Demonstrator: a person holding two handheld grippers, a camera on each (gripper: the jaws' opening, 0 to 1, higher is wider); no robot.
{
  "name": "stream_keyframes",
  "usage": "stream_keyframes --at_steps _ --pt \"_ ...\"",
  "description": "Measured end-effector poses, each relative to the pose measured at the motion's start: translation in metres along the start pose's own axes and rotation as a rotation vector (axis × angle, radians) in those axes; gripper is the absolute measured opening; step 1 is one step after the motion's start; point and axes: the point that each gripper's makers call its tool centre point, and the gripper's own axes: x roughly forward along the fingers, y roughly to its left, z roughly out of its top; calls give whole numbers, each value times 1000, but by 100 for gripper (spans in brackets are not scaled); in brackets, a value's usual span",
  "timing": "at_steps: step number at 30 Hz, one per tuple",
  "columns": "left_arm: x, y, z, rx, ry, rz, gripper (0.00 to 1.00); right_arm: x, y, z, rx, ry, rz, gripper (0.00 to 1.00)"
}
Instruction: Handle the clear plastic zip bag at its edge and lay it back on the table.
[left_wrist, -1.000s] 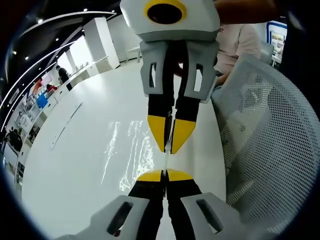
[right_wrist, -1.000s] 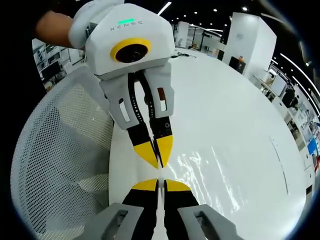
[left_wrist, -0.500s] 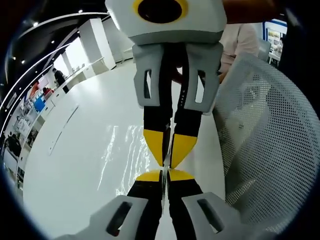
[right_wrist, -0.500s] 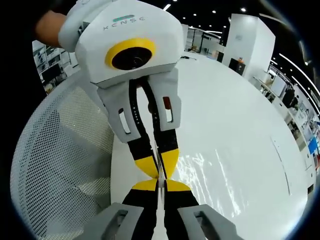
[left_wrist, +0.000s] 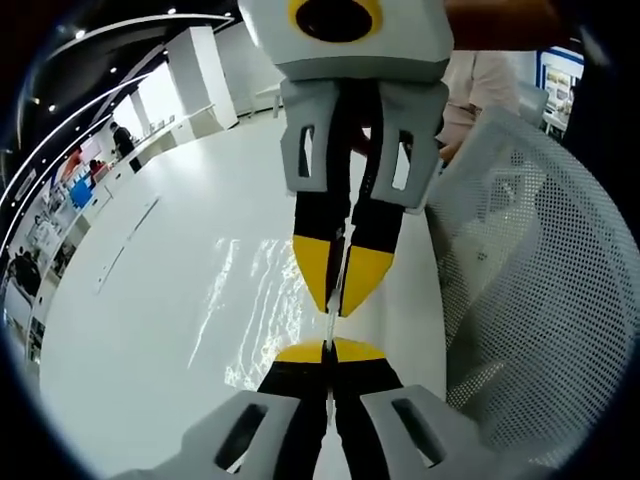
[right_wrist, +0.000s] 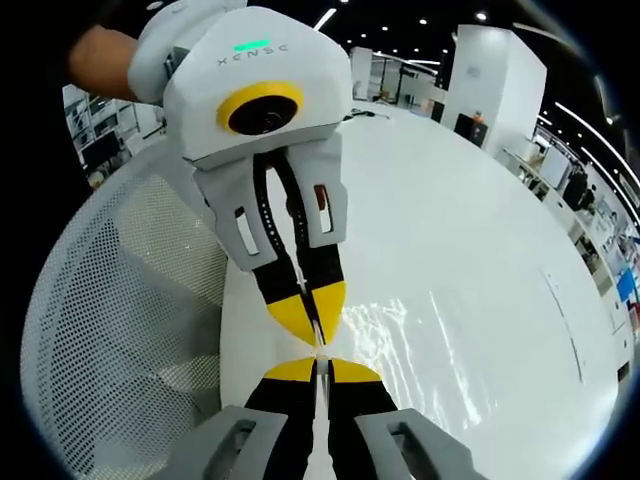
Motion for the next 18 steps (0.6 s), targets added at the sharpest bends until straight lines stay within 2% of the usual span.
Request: stream_keyframes --at_steps 2,11,18 --pt "1 0 1 48 10 7 0 0 0 -2 -10 10 -3 0" --pt "6 -3 3 72 18 -2 0 -1 0 -5 -12 18 -1 0" --pt "11 -5 7 72 26 -11 0 2 2 0 -12 4 -1 0"
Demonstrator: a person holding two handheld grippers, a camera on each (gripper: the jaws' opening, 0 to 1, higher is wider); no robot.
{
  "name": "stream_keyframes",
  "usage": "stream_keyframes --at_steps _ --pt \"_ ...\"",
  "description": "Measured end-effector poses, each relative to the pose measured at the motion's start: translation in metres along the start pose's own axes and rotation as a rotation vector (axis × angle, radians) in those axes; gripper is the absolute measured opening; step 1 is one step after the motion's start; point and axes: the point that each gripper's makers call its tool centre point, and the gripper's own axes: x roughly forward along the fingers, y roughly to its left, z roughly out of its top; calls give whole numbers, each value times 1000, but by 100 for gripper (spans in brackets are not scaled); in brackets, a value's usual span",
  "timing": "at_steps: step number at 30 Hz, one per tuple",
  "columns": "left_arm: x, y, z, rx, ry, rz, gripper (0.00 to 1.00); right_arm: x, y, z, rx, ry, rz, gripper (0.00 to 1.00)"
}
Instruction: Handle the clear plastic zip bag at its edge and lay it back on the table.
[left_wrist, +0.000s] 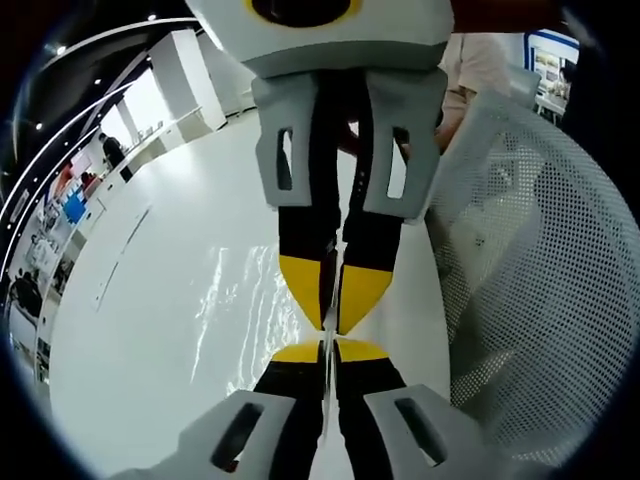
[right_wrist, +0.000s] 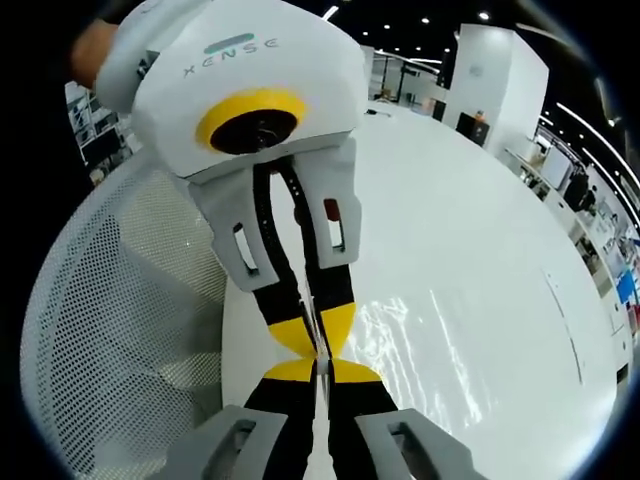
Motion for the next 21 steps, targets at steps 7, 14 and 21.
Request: stream_keyframes --at_steps 7,14,21 --pt "0 0 -3 8 -9 -2 0 0 0 0 -4 -1 1 0" --pt "0 0 -6 -10 -16 -8 0 0 0 -5 -5 8 6 0" --pt "1 0 -5 -27 -14 -5 0 0 -1 -10 9 17 3 0"
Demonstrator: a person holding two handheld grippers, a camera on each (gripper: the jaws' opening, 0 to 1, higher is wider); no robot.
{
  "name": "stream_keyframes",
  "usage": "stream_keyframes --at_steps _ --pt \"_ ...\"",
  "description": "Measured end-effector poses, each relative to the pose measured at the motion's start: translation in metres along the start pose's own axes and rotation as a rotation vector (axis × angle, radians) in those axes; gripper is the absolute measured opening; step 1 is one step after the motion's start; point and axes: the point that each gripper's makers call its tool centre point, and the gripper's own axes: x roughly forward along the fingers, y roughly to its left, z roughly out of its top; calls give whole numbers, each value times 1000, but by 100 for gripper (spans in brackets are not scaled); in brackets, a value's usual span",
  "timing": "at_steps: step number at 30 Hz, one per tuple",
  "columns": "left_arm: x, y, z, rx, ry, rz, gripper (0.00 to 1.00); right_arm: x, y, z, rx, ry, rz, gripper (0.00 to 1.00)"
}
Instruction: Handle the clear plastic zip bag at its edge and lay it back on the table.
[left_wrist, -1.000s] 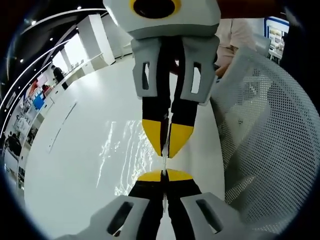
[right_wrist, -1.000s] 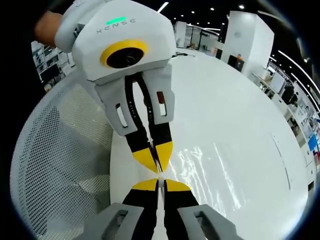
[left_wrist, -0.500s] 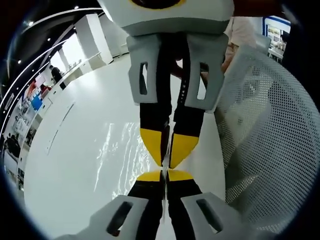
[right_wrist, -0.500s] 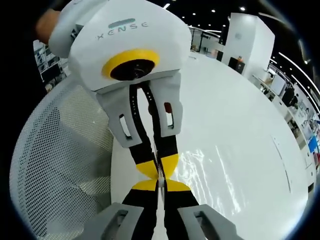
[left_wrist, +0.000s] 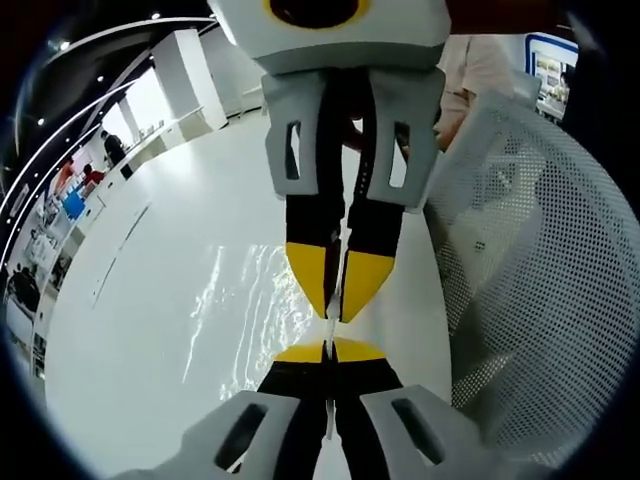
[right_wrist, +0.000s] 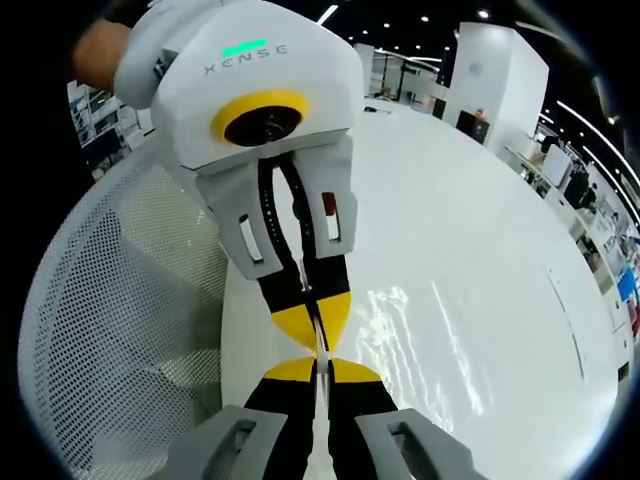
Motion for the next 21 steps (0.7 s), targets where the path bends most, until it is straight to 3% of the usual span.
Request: stream_keyframes --at_steps 7,12,21 --pt "0 -1 -1 41 23 -7 0 1 2 2 0 3 4 0" --pt "-2 -3 8 52 12 -9 1 5 0 3 6 16 2 0" --pt "-3 0 5 95 10 3 0 8 -5 1 7 32 -8 0"
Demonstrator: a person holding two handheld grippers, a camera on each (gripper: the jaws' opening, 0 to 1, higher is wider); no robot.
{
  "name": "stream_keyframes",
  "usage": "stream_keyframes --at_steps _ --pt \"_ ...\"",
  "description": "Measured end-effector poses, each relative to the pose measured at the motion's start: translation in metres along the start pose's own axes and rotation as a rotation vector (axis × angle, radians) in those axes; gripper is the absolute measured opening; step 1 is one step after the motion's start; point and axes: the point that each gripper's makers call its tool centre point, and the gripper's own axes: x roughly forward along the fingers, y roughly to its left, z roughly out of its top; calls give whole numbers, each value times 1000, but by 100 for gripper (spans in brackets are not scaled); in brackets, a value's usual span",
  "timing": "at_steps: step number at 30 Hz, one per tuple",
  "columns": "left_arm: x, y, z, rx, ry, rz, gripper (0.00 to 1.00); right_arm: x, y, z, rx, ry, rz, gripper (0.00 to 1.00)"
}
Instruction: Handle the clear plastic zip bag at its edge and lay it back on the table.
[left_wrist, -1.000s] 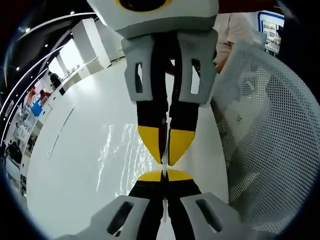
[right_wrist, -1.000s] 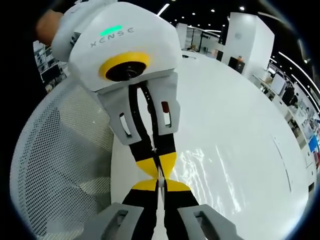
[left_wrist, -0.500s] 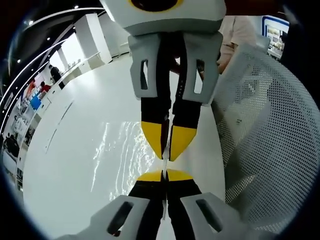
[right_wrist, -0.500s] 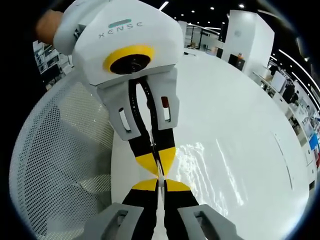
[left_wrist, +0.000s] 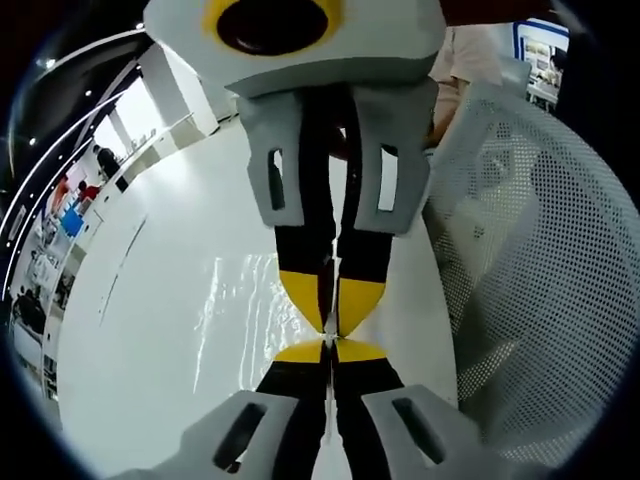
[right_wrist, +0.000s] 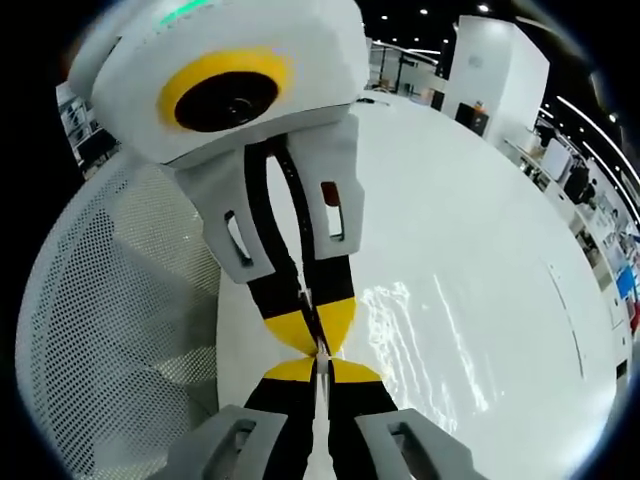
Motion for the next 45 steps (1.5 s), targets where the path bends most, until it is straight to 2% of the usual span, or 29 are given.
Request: stream_keyframes --at_steps 4,6,9,15,20,23,45 --pt "1 0 -3 9 -9 -1 0 2 0 -1 7 1 6 0" --pt "2 -2 -4 -29 -5 -6 0 4 1 -1 9 11 10 0" --pt "3 -2 -6 -29 -5 -2 0 6 1 -2 17 21 13 0" --pt "1 1 -7 -42 -8 9 0 3 -1 -6 23 20 6 0" --pt "0 2 -10 -49 5 11 0 2 1 -13 19 44 3 0" --pt "-1 2 -10 -59 -2 11 0 -1 0 -15 36 32 4 0" --pt "0 1 -15 -88 9 6 0 -4 -1 -22 53 55 -5 0"
